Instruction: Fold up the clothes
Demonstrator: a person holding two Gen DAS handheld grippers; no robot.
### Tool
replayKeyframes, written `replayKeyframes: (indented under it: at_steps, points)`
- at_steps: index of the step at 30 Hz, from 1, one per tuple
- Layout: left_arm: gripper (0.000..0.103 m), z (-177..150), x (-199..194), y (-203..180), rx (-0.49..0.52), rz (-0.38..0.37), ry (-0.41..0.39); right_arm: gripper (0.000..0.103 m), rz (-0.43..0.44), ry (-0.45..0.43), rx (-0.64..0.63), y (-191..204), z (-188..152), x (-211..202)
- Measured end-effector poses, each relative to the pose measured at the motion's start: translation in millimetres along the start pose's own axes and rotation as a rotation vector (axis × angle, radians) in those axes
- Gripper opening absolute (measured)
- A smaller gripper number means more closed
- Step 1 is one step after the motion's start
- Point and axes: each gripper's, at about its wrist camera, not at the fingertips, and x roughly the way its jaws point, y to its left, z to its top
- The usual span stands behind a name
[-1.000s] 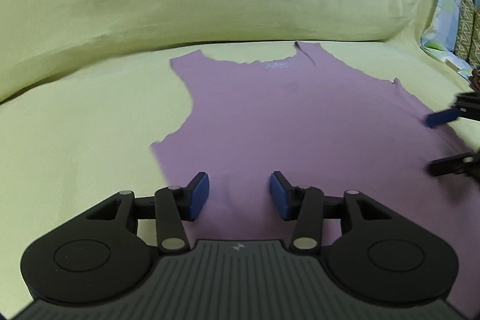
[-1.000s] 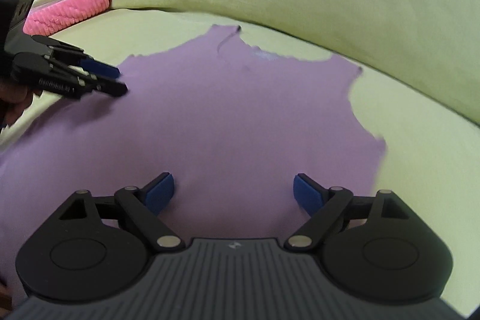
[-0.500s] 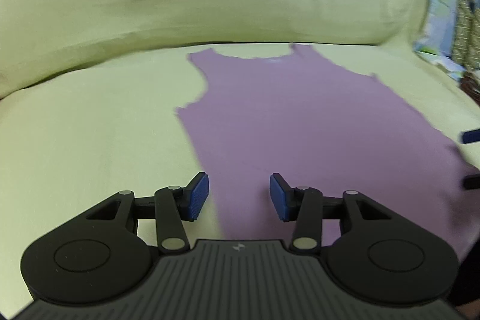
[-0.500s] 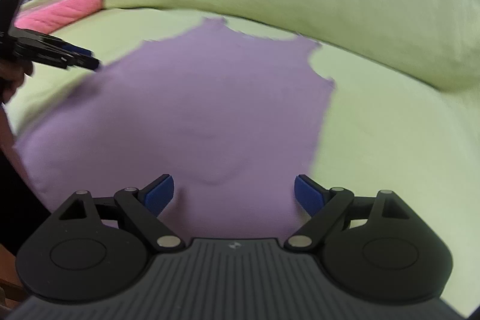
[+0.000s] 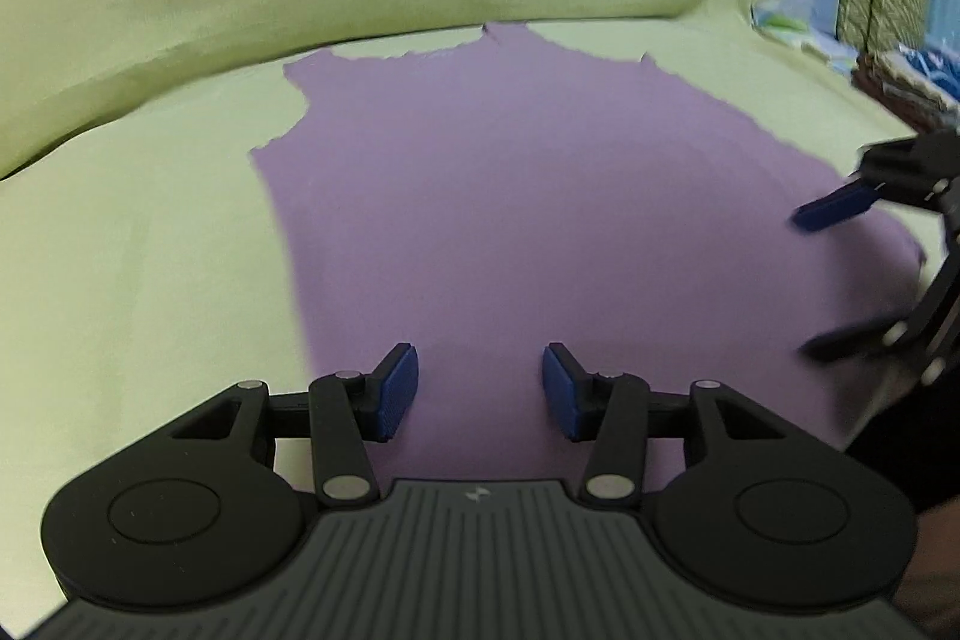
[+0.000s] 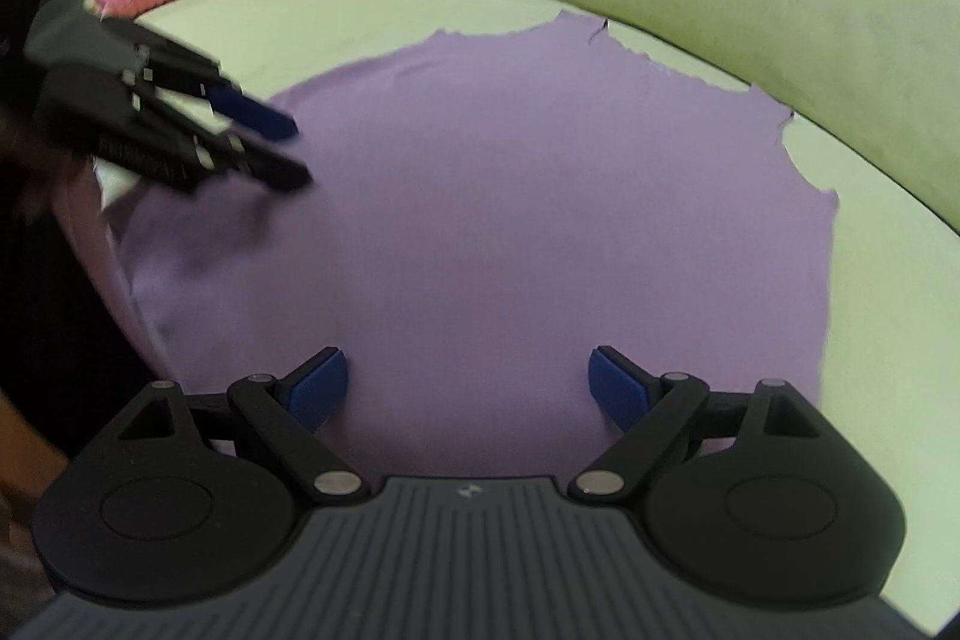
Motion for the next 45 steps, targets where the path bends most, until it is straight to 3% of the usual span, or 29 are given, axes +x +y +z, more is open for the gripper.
replayKeyframes:
  at_steps: [4,7,13,15,18,22,28,32,38,45]
  points:
    - [0.054,-6.3,-13.7,20.1,-0.026,0.037,0.027,0.087,-0.012,0.005,0.015,-3.6,-15.7,-17.2]
    - [0.054,2.9,-23.5,25.2,-0.031,0.046,-0.023,0.086,-0.023,-0.017,0.051,-6.1,-13.2,-25.7]
    - [0.054,51.2,11.4,18.1,0.061,-0.058,-0.084,0.086,-0.015,-0.099,0.035,-16.5,27.7,-7.9]
    - [0.054,67.1,36.2,16.3,0.092,-0.108,-0.083,0.086,-0.003,-0.101,0.005,-19.8,39.4,7.9]
    - [0.054,73.0,55.0,17.9,0.096,-0.117,-0.055,0.086,0.028,-0.089,0.021,-29.4,48.4,29.6]
    - [0.054,64.5,56.2,28.2,0.057,-0.093,-0.049,0.086,0.018,-0.071,0.095,-42.2,40.7,38.1]
    - [0.054,43.5,33.0,38.0,-0.019,-0.033,-0.013,0.088,-0.016,-0.038,0.083,-35.6,14.0,16.2]
    - [0.053,36.2,9.8,32.2,-0.083,0.03,0.003,0.092,-0.079,0.004,0.153,-27.4,3.6,3.7]
    - [0.063,21.0,-37.8,-5.4,-0.189,0.104,0.028,0.095,-0.145,-0.038,0.372,0.2,-5.8,-40.2]
    - [0.072,-8.6,-64.3,-47.0,-0.251,0.087,0.047,0.099,-0.148,-0.095,0.587,37.4,-43.8,-69.3]
